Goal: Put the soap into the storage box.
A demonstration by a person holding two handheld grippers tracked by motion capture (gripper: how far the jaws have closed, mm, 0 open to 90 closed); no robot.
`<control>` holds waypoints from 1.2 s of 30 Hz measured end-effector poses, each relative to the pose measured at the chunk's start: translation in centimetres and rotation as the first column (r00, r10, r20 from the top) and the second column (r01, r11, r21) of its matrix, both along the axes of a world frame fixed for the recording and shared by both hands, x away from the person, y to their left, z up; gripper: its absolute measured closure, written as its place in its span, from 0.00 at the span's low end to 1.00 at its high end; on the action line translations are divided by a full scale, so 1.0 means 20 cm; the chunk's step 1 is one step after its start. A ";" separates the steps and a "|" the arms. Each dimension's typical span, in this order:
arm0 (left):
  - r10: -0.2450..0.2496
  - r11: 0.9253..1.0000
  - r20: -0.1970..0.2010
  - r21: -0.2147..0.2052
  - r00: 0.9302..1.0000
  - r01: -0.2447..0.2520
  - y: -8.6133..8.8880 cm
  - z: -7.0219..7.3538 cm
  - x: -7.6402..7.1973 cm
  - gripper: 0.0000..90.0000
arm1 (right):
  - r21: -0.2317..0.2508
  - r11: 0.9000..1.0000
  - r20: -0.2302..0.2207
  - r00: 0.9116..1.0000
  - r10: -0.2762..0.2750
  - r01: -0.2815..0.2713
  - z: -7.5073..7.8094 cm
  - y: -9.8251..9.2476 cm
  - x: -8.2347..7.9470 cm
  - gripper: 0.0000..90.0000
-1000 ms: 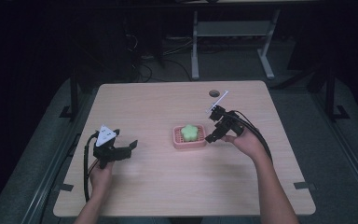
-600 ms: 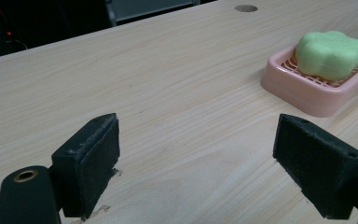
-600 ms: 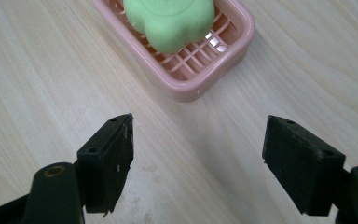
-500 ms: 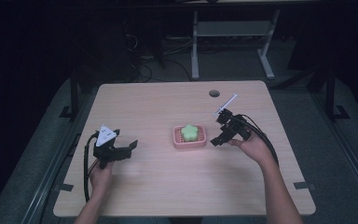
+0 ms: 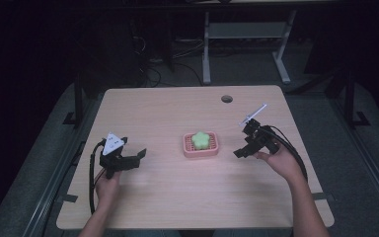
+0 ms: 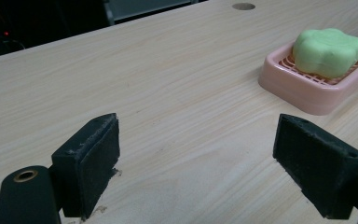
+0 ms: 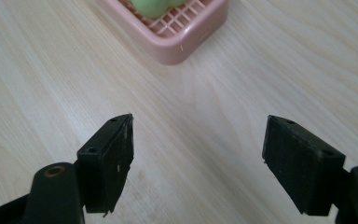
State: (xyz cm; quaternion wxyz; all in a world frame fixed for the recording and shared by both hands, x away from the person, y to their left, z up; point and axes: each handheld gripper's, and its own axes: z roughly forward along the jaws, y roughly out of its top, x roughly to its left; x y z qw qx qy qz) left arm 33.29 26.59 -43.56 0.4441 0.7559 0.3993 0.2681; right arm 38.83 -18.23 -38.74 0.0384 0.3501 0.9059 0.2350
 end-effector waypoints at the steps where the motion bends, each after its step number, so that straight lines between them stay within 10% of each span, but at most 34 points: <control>1: 0.001 1.000 0.000 -0.003 1.000 -0.001 0.00 0.00 0.00 0.16 | -0.001 1.000 0.001 1.000 -0.001 0.001 0.00 -0.01 -0.01 0.27; 36: -0.009 1.000 0.001 0.015 1.000 0.009 -0.02 -0.01 0.00 0.16 | 0.045 0.996 -0.001 0.997 -0.078 0.078 -0.12 -0.25 -0.23 0.27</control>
